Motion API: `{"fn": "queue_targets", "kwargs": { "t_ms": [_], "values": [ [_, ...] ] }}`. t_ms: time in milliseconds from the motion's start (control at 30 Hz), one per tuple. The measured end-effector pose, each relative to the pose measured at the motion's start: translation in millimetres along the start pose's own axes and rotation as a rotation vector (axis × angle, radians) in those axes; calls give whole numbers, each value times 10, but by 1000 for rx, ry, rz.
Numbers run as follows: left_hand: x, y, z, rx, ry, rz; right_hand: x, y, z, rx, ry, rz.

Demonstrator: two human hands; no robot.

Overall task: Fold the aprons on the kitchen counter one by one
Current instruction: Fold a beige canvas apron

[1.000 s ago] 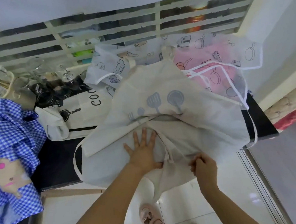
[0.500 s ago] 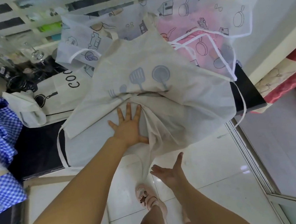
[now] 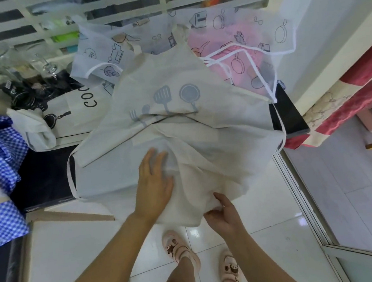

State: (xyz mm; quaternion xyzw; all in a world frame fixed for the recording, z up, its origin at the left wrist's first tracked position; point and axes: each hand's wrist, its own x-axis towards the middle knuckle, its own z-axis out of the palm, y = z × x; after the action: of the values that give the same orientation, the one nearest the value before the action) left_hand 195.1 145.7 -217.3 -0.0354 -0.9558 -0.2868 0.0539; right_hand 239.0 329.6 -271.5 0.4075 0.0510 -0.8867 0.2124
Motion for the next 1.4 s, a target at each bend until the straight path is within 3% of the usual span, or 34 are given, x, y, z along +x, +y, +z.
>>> {"fn": "queue_targets", "kwargs": {
  "t_ms": [67,300,433,533,733,833,933,1167,1267,1400],
  "values": [
    [-337,79,55,-167,-5,-157,-199,-46,-90,-28,12,-3],
    [-917,303,298,-752,-290,-1264,-747,-28,-172,-63,29,3],
    [-1195,456,270,-1011,-570,-1518,-1063,-44,-18,-108,-54,-2],
    [-1262,625,290,-1327,-518,-1557,-1248,-52,81,-119,-82,10],
    [-1149,814,37,-2010,190,-1492,-1511,27,162,-155,-91,-69],
    [-1270,750,-127,-1972,461,-1394,-1686,34,97,-130,-135,-130],
    [-1578,723,-397,-1819,592,-1291,-1808,-14,-134,-90,-191,-164],
    [-2378,654,-755,-1730,658,-1215,-2057,-32,-800,44,-79,-271],
    [-2635,642,-848,-1725,696,-1190,-2237,12,-973,115,49,-256],
    [-2869,600,-930,-1739,661,-1153,-2332,-86,-1172,78,-79,-314]
  ]
}}
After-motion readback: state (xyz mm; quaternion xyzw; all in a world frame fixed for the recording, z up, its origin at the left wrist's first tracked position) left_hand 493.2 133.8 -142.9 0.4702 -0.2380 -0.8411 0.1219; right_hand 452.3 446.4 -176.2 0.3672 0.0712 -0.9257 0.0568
